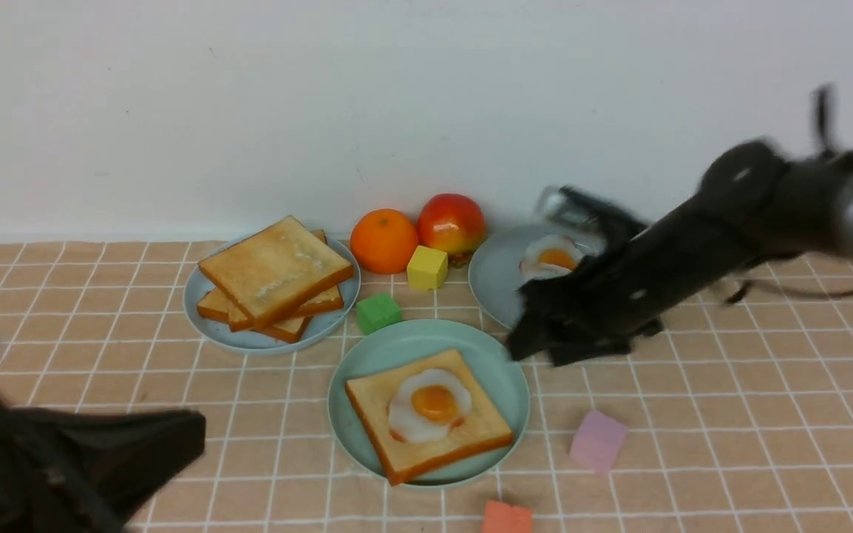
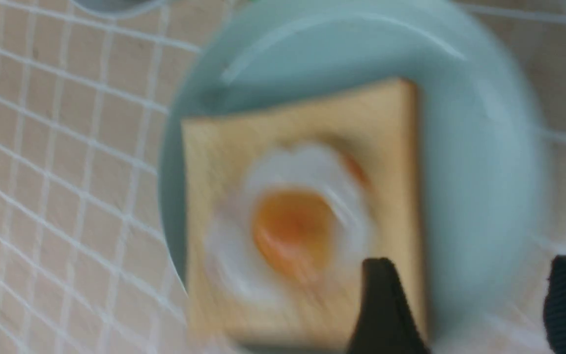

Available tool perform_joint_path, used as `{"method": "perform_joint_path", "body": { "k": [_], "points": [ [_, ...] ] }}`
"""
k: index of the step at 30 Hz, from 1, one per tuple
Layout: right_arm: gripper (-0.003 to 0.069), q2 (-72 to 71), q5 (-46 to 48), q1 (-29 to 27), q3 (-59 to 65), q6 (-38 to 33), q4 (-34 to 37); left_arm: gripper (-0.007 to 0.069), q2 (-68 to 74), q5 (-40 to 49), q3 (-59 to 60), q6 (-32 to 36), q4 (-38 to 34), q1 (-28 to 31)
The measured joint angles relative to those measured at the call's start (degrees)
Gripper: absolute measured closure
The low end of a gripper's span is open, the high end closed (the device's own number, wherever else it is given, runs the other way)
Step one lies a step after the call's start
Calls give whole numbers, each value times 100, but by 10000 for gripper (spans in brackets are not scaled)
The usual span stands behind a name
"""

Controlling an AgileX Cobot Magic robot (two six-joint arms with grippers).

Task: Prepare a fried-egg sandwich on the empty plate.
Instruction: Use the left arm to grab a slice of bread

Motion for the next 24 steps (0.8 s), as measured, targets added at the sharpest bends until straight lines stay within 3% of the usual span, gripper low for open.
{"method": "perform_joint_path", "body": {
  "k": [5, 10, 18, 21, 24],
  "points": [
    [496, -1414, 972, -59, 29, 877, -1684, 615, 1590, 589, -686, -194, 90, 49],
    [662, -2681, 1273, -59, 417, 1294, -2218, 638, 3054, 912, -1752, 166, 134, 655],
    [664, -4673, 1306, -59, 1504, 1447, -2228, 638, 5239, 1170, -3740, 2541, -718, 2168],
    [659, -5057, 1314, -59, 1706, 1454, -2224, 633, 5904, 1215, -4268, 3274, -767, 2362],
    [659, -5203, 1349, -59, 1758, 1454, -2224, 581, 6402, 1227, -4641, 4050, -736, 2413]
  ]
}}
